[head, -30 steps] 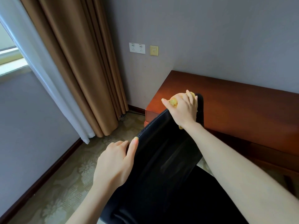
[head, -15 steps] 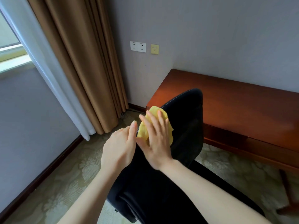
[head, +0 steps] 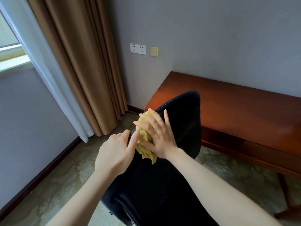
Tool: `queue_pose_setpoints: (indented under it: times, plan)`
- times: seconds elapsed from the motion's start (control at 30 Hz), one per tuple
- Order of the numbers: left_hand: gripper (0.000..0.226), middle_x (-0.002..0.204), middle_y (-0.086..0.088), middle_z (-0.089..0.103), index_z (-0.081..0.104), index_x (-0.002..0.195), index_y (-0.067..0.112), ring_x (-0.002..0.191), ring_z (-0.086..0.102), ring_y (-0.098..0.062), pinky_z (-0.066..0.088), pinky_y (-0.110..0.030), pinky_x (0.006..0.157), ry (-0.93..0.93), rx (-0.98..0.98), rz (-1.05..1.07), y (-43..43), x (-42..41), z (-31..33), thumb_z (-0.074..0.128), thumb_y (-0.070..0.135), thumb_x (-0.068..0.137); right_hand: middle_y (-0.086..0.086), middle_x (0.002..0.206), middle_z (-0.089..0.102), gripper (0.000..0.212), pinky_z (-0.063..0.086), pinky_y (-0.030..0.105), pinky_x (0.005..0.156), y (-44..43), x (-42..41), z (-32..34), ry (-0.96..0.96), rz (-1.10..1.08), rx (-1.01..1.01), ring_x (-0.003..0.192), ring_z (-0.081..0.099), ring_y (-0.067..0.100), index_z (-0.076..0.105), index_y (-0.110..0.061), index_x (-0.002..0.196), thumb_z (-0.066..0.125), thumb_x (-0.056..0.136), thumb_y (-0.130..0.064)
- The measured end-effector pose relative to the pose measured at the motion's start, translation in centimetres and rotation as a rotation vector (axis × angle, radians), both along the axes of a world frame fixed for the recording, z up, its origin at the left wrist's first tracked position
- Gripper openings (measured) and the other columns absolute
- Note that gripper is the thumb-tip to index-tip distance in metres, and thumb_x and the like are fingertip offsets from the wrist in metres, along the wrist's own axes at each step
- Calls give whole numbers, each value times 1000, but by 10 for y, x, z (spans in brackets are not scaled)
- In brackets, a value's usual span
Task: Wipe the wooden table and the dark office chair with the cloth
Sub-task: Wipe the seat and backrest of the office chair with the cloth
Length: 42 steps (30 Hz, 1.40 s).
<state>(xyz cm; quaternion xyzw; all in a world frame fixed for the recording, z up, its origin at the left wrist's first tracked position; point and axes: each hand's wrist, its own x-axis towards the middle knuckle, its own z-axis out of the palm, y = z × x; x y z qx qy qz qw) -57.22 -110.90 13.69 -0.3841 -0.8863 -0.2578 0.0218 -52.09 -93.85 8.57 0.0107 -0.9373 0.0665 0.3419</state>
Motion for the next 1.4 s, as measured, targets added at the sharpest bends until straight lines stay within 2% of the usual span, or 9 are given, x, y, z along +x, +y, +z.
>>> queue_pose_setpoints:
  times: [0.17,0.3,0.5,0.7,1.03,1.1,1.17,1.27,1.4]
  plan:
    - [67,69,1,48,35,71,18,67,45,-9,31,-31,59,-26,6,-20,0,-1,1,-6,70,75,8,134,56,65,10,60,112,48,-9,6,28,-176,-76,136,38,33,59,-18,128,18,97,-59]
    - [56,67,3,46,31,68,27,67,46,-12,34,-31,59,-25,12,-28,0,-3,-1,-4,69,76,8,141,49,80,3,52,116,95,-14,11,-74,-323,-172,142,27,28,55,-13,131,7,94,-64]
    - [42,65,8,46,28,65,39,64,47,-7,35,-17,57,-39,14,-40,4,-11,-16,1,69,80,1,154,26,56,-1,47,117,168,-29,26,-208,-616,-628,147,6,20,42,-20,139,23,99,-55]
    - [42,67,10,47,29,65,39,66,46,-3,30,-12,57,-78,24,-26,8,-12,-10,2,69,78,11,136,42,53,26,51,111,204,-41,39,-167,-698,-1100,127,41,32,51,-18,127,35,96,-58]
    - [74,84,9,57,53,91,26,84,50,-9,38,-28,71,19,-40,26,8,-7,1,-4,71,79,-2,154,29,47,-8,48,116,144,-44,29,-146,-648,-651,147,2,21,54,-21,132,28,102,-45]
    - [83,113,7,60,45,133,26,105,50,-12,36,-30,90,14,-7,42,8,-8,-1,-3,69,81,1,151,35,44,-9,48,116,115,-44,28,-110,-577,-574,147,4,22,59,-18,126,32,101,-43]
    - [82,130,5,53,22,150,25,118,44,-11,27,-30,101,-21,50,44,8,-5,0,0,67,83,5,148,40,44,-9,49,116,91,-40,28,-100,-525,-489,146,9,23,61,-13,123,36,101,-41]
    - [78,139,5,46,21,150,25,124,37,-9,20,-29,106,-67,176,38,6,-2,4,4,64,85,11,139,51,48,-6,49,115,53,-34,31,-124,-443,-363,142,23,24,68,-11,112,36,99,-43]
    - [58,128,2,55,51,133,15,119,47,-14,30,-43,107,-2,499,159,-6,6,10,23,46,93,6,124,62,48,-2,50,116,3,-29,33,-111,-406,-310,135,36,24,71,-15,104,34,96,-45]
